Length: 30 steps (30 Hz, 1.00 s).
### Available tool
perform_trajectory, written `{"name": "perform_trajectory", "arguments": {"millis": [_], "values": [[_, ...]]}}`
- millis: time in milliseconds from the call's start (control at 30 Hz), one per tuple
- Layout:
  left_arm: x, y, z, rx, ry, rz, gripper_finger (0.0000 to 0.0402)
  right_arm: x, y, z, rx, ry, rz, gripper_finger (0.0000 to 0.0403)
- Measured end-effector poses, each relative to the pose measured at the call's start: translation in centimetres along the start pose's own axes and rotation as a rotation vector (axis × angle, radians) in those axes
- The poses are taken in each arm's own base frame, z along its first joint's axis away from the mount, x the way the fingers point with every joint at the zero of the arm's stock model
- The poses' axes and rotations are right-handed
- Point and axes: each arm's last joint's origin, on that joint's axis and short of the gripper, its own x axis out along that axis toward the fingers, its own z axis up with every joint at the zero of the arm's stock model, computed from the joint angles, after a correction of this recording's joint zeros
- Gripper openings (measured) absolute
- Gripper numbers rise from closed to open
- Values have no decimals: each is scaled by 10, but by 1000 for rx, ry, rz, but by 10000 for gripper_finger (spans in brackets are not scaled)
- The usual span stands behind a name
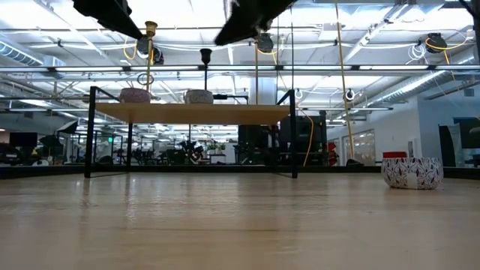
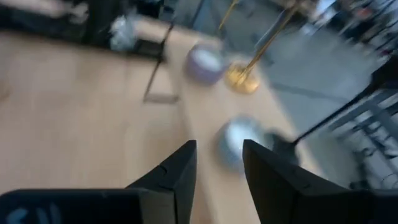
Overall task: Pick & Place candle stick holders
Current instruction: Put the red candle on the shelf aligned with the other candles
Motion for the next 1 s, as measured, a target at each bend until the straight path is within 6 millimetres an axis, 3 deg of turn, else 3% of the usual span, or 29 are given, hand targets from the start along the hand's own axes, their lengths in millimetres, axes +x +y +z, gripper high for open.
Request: {"name": "perform_trajectory", "arguments": {"millis": [200,467,733,1000], "values": [[0,0,0,-2,0,0,97,-41,21,-13,2,235,119,130],[0,0,0,-7,-2,0,97,-72,46,-42,145,587,156,131],[0,0,1,-13,-8,0,97,-84,57,-81,259,888,227,131],[0,0,1,-13,-8,0,97,-86,68,-145,336,1179,263,130]]}}
